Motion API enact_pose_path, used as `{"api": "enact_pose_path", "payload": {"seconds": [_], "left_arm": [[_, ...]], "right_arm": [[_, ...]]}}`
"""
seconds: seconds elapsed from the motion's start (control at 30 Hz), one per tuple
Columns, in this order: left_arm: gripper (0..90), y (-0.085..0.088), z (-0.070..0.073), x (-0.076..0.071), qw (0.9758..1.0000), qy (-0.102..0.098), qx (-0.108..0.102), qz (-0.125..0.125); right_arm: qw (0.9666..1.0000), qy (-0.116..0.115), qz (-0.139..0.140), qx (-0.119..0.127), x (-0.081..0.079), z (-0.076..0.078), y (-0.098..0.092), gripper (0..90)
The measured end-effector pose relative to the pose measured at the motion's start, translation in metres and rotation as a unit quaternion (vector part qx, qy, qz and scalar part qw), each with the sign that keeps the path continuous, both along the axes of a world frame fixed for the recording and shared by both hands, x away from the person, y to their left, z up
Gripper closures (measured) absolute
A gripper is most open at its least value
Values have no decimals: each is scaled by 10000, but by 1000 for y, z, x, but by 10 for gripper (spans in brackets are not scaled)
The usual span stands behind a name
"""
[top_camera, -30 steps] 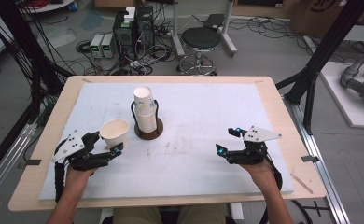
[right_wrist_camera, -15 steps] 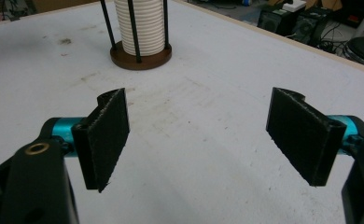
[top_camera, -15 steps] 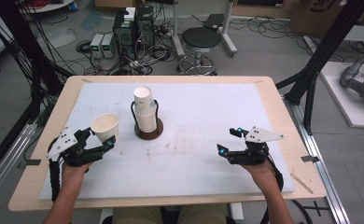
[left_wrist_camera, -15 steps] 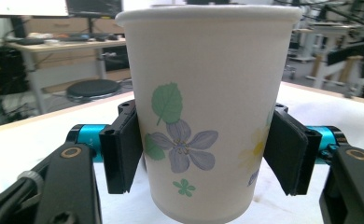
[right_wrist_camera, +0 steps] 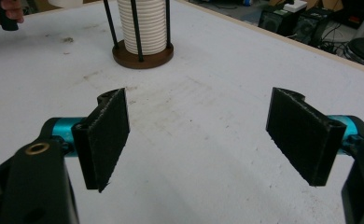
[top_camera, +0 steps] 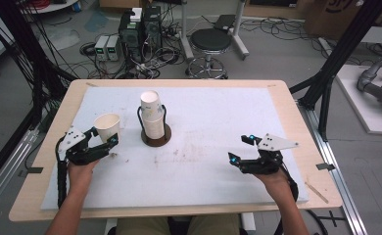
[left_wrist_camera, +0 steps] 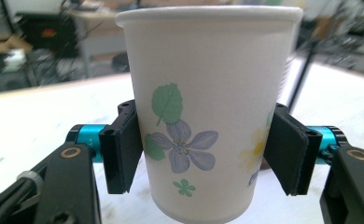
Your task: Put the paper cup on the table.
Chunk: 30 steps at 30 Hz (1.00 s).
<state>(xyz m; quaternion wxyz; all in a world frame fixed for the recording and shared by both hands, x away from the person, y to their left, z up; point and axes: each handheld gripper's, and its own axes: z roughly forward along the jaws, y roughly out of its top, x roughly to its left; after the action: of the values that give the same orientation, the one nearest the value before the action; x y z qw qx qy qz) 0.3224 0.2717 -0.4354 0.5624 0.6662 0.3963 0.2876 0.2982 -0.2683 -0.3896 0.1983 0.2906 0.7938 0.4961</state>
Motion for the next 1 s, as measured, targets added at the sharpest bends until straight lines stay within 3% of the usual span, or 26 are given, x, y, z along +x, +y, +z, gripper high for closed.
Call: {"api": "enact_pose_path", "payload": {"seconds": [0.17, 0.27, 0.57, 0.77, 1.0], "left_arm": [[341, -4, -7, 7, 9979, 415, 461, 172], [341, -5, -10, 8, 9962, 597, 604, 206], [342, -8, -15, 9, 9898, 930, 1062, 199], [341, -6, -17, 3, 9897, 953, 1044, 226], [339, -4, -17, -6, 9868, 1123, 1125, 311]], "right_arm": [[10000, -9, 46, -15, 0, 0, 1, 219], [10000, -14, 57, -21, 0, 0, 2, 219], [10000, -54, 58, -12, -1, 1, 1, 219], [10000, -45, 62, 3, -1, 3, 0, 219], [10000, -57, 75, 10, -3, 3, -1, 219]]}}
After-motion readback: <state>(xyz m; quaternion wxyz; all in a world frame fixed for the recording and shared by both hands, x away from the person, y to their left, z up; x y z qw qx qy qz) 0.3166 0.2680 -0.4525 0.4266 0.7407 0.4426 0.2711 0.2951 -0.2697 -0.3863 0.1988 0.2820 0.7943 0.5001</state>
